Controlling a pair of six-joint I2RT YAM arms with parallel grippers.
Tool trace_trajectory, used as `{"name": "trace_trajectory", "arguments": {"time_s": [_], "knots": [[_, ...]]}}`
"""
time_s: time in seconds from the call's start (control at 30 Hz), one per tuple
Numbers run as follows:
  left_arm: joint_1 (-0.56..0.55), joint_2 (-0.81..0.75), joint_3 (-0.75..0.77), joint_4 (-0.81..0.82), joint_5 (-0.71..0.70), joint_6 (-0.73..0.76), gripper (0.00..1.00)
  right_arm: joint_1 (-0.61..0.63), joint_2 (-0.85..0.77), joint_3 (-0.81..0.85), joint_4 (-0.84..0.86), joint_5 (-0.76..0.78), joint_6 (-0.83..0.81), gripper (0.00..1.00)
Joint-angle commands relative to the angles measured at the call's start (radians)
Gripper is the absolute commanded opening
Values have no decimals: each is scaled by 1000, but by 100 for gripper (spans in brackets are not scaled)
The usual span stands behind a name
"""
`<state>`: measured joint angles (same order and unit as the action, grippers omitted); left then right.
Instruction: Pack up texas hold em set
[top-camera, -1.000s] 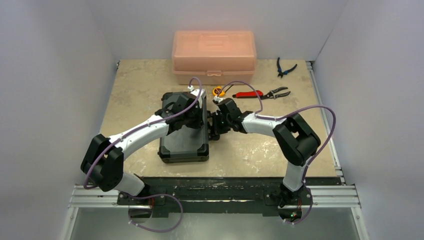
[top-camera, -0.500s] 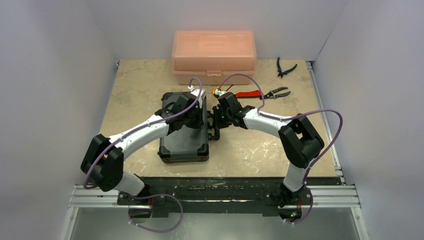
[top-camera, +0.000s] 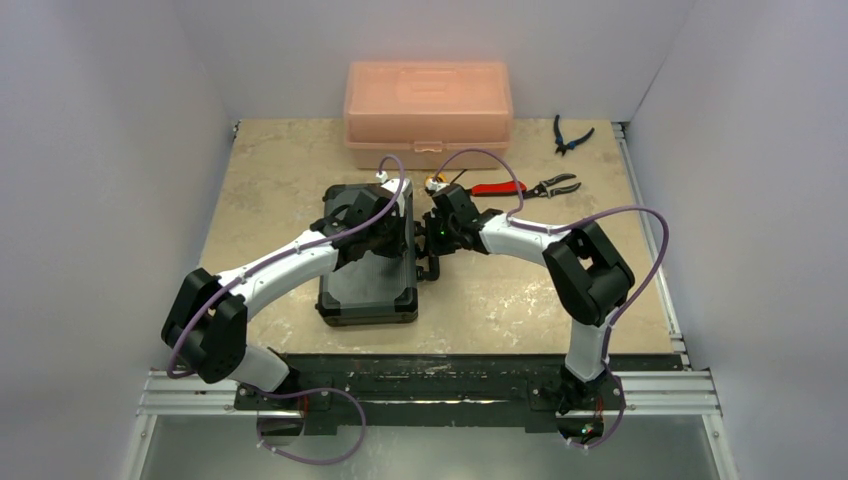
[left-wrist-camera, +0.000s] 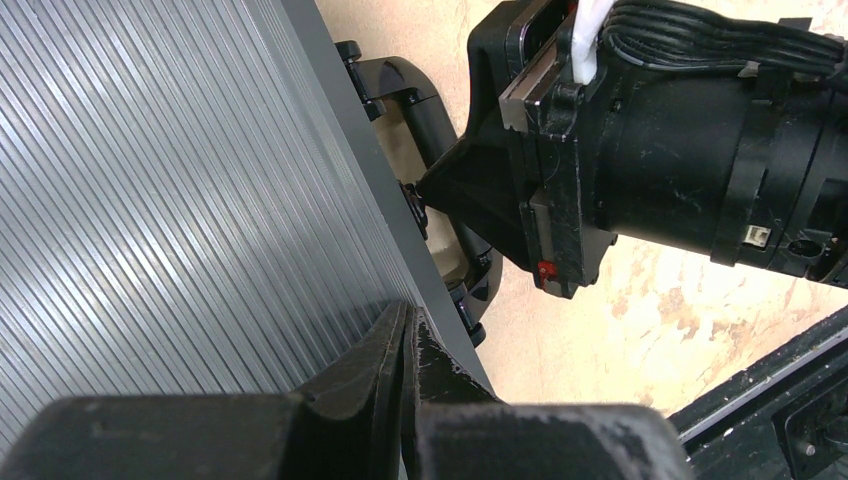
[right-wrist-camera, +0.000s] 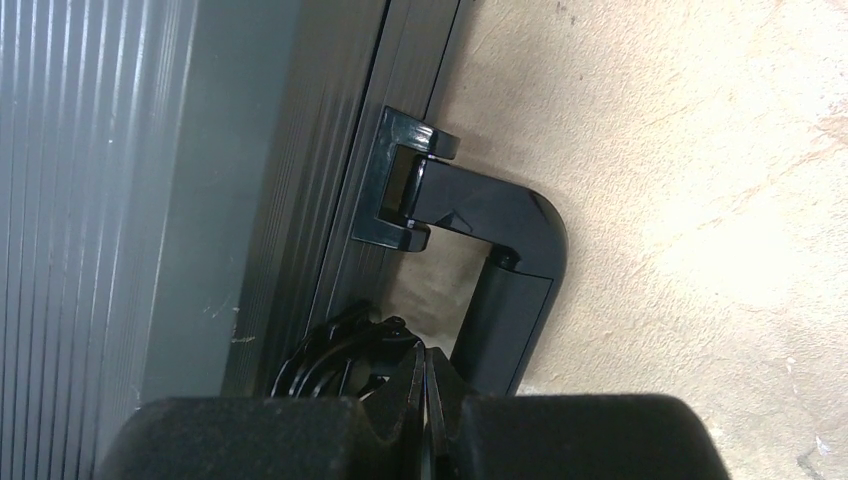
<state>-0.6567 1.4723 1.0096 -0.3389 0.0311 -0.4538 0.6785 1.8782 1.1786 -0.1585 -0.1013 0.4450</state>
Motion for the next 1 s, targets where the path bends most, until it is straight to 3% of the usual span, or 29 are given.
{"name": "trace_trajectory", "arguments": {"time_s": [0.0,0.4,0.57,0.73,0.97], "knots": [[-41,45,-48,-97,91,-20,0,7,11,-26,45,-18,-4,5],[-43,23,-63,-104,77,-23,0,10,17,-66,78,-33,-3,6],[-43,-16,-51,-129,47,-13,1,9,-38,-77,60,-1,-8,16],[-44,-74,-29,-175,6,9,14,10,-116,-68,32,29,-15,25],[-43,-219,-29,-214,-28,48,44,10,-247,-41,-7,72,-33,44]]}}
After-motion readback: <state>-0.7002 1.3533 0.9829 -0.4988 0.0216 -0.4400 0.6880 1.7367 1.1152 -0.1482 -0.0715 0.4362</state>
